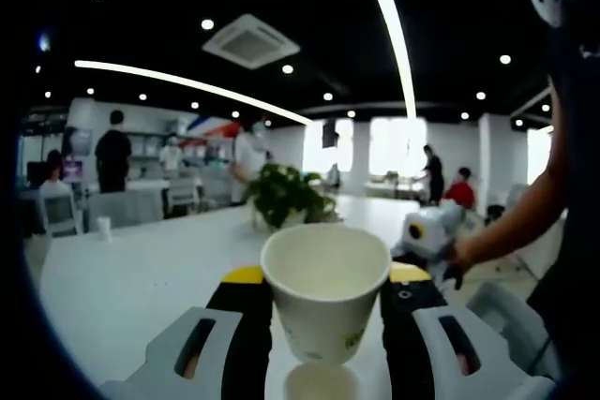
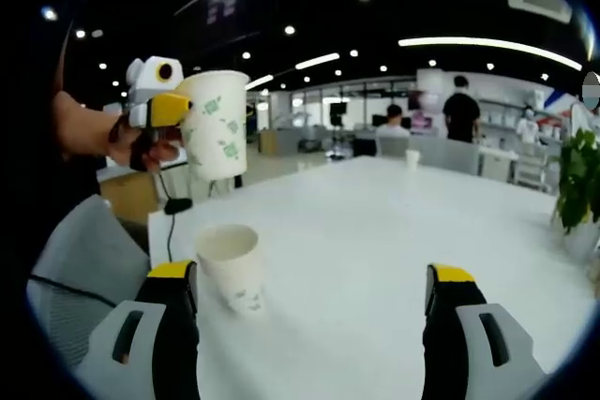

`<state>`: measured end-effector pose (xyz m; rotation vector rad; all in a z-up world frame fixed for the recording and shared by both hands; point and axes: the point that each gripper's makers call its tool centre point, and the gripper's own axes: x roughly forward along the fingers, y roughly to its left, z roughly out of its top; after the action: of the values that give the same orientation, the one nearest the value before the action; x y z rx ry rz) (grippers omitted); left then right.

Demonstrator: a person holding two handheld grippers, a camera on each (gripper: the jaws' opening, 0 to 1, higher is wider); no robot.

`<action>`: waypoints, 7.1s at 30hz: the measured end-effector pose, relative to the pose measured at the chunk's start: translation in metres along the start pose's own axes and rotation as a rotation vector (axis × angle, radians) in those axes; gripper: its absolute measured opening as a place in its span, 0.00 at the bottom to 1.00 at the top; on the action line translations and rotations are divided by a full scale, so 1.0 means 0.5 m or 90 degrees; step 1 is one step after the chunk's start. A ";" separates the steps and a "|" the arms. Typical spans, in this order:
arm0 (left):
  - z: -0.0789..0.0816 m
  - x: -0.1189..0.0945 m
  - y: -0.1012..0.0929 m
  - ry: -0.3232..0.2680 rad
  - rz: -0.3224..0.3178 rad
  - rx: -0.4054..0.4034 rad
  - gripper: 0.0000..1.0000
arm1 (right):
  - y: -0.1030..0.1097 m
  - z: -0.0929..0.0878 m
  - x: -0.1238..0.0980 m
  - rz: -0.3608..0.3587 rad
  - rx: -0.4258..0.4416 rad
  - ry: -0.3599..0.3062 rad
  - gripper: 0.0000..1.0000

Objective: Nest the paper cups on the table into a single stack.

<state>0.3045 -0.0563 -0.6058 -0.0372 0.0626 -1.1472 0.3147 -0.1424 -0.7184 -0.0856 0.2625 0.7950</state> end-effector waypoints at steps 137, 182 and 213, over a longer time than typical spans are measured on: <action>-0.219 -0.010 0.047 0.094 0.040 0.018 0.93 | 0.030 0.004 0.021 0.025 0.022 0.004 1.00; -0.374 -0.108 0.026 0.323 -0.047 0.098 0.81 | 0.139 -0.122 0.079 0.179 -0.077 0.119 0.66; -0.408 -0.053 0.011 0.386 -0.093 0.092 0.35 | 0.179 -0.159 0.127 0.248 -0.093 0.198 0.33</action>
<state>0.2846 -0.0293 -0.8088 0.4424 0.5207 -1.2736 0.2773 -0.0495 -0.8101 -0.3032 0.5256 1.1901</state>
